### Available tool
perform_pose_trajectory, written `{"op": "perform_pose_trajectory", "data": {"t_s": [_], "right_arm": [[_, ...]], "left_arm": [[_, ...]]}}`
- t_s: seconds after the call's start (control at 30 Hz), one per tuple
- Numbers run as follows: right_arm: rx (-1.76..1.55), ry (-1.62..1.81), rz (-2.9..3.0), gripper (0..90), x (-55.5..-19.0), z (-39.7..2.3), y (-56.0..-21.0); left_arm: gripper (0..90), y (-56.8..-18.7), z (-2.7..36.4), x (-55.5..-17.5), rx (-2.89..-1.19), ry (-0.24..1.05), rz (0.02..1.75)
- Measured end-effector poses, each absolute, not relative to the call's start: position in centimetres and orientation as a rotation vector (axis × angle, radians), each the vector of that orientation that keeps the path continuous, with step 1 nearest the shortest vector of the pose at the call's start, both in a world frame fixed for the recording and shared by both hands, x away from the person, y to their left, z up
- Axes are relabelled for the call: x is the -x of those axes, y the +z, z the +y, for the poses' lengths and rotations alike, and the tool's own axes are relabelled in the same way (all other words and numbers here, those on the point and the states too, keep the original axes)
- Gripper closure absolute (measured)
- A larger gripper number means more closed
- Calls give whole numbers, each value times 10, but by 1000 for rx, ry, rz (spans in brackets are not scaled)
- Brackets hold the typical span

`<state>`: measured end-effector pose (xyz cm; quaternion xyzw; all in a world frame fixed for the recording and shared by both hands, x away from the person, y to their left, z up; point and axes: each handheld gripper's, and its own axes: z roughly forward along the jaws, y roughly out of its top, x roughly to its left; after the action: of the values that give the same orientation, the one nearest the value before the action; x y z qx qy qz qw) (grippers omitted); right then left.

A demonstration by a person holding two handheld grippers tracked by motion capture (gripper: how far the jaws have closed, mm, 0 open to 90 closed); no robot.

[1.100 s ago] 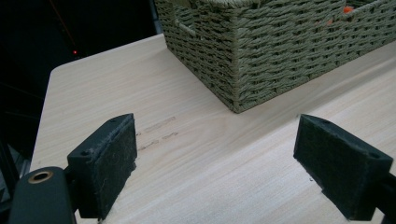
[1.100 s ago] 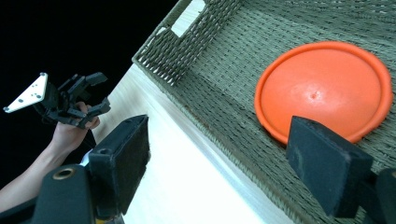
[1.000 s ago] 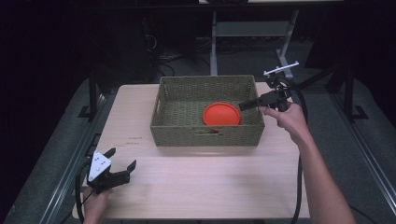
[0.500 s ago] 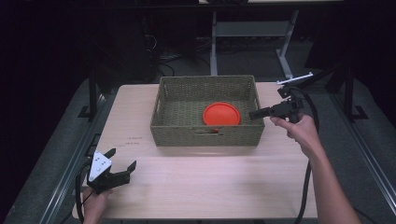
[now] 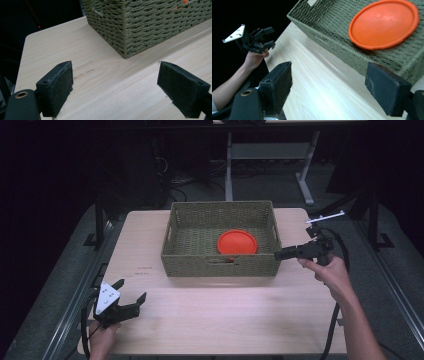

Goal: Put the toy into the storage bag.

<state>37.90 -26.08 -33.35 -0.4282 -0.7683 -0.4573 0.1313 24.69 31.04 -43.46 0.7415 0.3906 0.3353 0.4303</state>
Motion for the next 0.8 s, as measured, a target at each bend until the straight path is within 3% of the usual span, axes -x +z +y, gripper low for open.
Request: {"op": "perform_pose_trajectory", "data": {"t_s": [0.8], "right_arm": [[1288, -1356, -2160, 205, -333, -288, -379]], "left_arm": [[127, -434, 311, -245, -1843, 835, 974]]}}
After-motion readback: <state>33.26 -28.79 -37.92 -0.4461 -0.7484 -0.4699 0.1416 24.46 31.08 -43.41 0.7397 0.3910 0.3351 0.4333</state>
